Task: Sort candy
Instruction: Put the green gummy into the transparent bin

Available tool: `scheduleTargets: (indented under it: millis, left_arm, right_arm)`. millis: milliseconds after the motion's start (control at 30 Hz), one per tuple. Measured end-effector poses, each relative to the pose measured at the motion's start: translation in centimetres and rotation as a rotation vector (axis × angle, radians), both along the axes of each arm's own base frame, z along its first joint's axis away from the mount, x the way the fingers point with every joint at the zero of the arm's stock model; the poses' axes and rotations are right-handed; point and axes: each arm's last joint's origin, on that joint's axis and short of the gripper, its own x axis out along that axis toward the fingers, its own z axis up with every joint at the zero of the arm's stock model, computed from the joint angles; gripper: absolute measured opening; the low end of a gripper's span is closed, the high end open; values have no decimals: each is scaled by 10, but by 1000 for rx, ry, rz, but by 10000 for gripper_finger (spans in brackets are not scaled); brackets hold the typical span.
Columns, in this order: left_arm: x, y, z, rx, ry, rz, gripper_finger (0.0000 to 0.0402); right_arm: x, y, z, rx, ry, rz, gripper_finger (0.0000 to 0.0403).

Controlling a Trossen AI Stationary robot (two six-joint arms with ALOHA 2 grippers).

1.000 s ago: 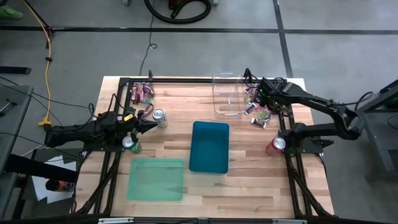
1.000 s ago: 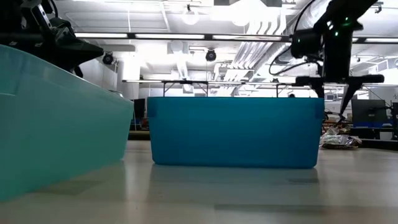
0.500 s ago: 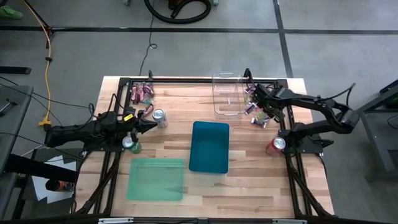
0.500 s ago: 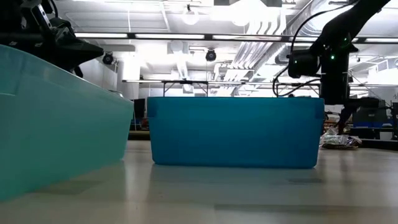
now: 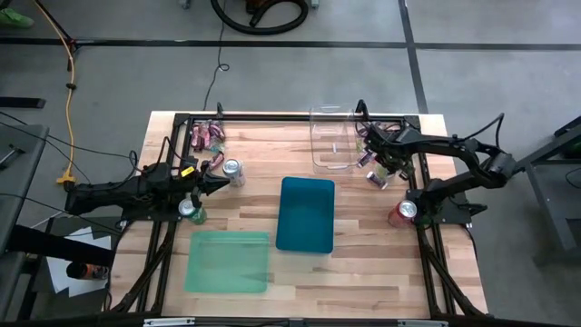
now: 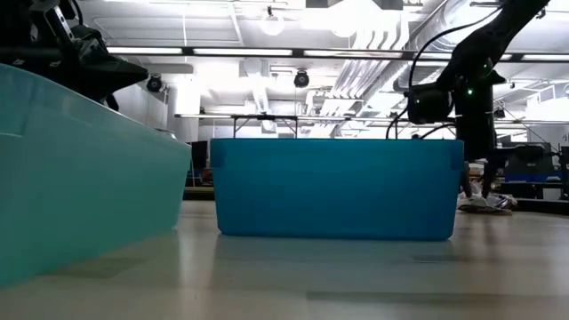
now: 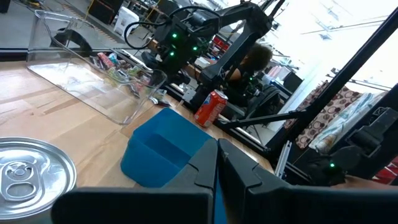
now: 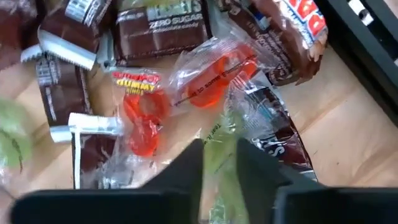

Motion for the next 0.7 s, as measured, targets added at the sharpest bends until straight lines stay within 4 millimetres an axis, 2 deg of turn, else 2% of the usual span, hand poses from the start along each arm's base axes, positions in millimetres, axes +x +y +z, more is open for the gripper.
scheduleTargets:
  millis: [100,200,267,433,533,600,700]
  left_arm:
    - [0,0,0,0,0,0,1]
    - [0,0,0,0,0,0,1]
    - [0,0,0,0,0,0,1]
    - [0,0,0,0,0,0,1]
    - [0,0,0,0,0,0,1]
    - [0,0,0,0,0,0,1]
    - [0,0,0,0,0,0,1]
  right_arm:
    - [3,2,8,-45,8,83,14]
    - [8,4,28,-133,-14,163,15]
    - [12,6,47,-210,-32,228,11]
    - [27,13,114,-534,-111,417,5]
    - [38,14,141,-685,-170,590,2]
    - [48,13,146,-719,-224,689,2]
    - [63,9,136,-660,-289,769,1]
